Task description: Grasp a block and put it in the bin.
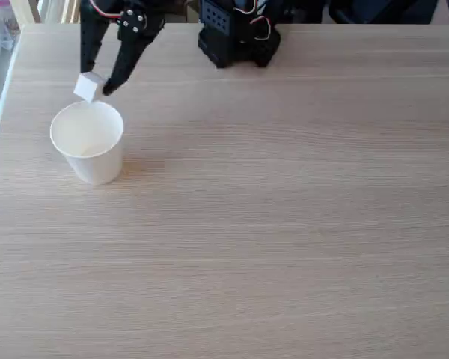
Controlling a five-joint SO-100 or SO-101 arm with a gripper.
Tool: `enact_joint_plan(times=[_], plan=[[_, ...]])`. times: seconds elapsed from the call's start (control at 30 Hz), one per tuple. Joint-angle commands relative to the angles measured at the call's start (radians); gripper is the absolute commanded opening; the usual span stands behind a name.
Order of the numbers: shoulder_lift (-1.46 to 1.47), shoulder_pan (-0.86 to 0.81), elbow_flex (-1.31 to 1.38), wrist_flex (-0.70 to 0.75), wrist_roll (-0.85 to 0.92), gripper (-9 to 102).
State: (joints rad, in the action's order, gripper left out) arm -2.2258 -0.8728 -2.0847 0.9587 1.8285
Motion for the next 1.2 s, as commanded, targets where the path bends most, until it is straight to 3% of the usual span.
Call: enact_joint_plan(times=[0.0, 0.67, 0.9, 1.17], plan=[[0.066, -0.035, 0.057, -0.048, 0.021, 4], [0.239, 0.044, 0.06, -0.144, 0.023, 5], [0.23, 0.041, 0.049, -0.152, 0.018, 25], [0.221, 0.044, 0.046, -0.158, 0.032, 26]])
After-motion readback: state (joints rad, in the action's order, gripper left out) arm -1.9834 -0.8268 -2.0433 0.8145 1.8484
